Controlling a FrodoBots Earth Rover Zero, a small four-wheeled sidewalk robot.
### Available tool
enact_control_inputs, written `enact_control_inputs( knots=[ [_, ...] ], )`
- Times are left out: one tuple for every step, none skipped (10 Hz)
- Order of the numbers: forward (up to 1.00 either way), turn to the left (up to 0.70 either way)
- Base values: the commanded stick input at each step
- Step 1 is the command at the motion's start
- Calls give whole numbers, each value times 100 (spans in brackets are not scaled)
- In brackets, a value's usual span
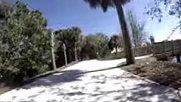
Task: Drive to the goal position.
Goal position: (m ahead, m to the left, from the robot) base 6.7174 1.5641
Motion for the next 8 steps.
enact_control_inputs(
  knots=[
    [100, 0],
    [100, 0],
    [100, 0],
    [100, 0],
    [100, 0],
    [100, 0],
    [100, 0],
    [100, 0]
  ],
)
